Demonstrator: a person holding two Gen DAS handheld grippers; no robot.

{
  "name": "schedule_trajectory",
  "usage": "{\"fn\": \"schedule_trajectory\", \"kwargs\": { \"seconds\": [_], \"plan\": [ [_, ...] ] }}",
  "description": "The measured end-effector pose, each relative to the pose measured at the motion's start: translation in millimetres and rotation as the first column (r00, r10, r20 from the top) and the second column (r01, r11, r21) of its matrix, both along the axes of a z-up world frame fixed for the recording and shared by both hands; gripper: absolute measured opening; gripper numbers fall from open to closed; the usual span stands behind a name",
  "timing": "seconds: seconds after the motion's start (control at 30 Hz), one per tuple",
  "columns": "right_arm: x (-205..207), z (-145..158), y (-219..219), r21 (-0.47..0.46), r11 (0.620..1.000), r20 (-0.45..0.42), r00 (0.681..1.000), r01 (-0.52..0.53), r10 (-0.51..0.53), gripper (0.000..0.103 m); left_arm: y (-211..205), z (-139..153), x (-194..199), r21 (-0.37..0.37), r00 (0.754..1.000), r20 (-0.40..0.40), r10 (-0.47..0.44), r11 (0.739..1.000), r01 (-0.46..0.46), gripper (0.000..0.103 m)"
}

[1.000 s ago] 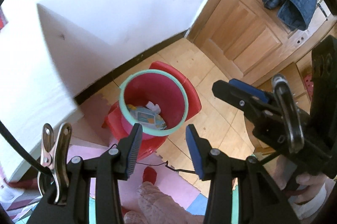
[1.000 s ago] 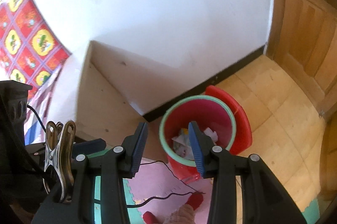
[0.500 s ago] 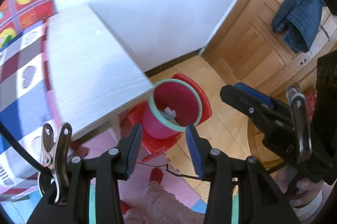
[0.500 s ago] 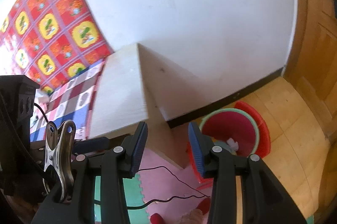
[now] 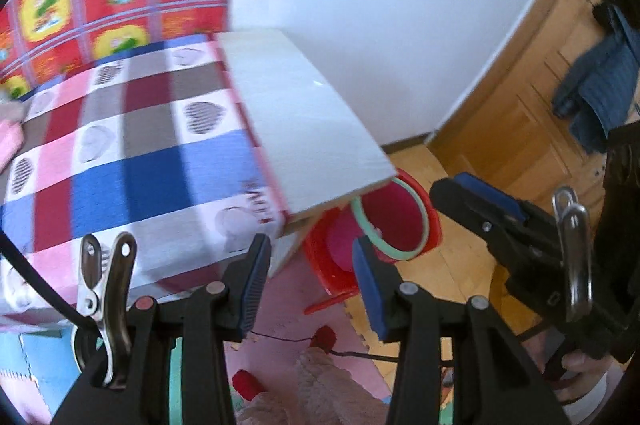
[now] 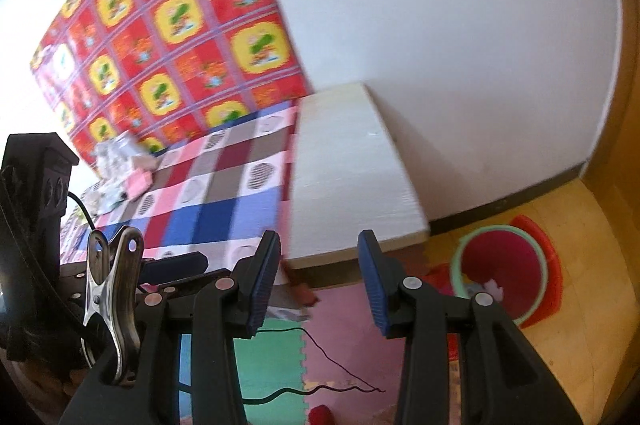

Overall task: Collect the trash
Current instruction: 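Move both tools back toward the trash pile on the bed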

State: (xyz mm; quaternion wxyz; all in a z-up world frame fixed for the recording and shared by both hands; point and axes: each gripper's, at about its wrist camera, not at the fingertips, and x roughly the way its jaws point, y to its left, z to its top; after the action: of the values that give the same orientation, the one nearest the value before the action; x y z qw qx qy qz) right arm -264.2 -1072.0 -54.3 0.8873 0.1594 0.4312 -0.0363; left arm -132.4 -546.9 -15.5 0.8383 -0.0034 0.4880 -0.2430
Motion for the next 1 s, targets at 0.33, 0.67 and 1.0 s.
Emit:
{"fn": "schedule_trajectory", "kwargs": {
  "seconds": [0.33, 0.67, 1.0],
  "plan": [
    [24.0, 4.0, 74.7, 0.039, 0.992, 0.009, 0.993, -0.117, 0.117, 0.041, 91.0, 15.1, -9.1, 0.006, 0.985, 0.013, 0.171, 0.985, -0.171, 0.044],
    [50.1, 9.1, 133.3, 0.054, 0.973, 0.013, 0.974, -0.225, 0.225, 0.041, 167.3, 31.5, -14.3, 0.005, 0.943, 0.042, 0.331, 0.943, -0.332, 0.044],
    [91.5, 17.4, 188.0, 0.071, 0.927, 0.047, 0.929, -0.369, 0.366, 0.041, 241.2, 48.5, -13.3, 0.010, 0.862, 0.075, 0.501, 0.864, -0.503, 0.044]
  ]
}}
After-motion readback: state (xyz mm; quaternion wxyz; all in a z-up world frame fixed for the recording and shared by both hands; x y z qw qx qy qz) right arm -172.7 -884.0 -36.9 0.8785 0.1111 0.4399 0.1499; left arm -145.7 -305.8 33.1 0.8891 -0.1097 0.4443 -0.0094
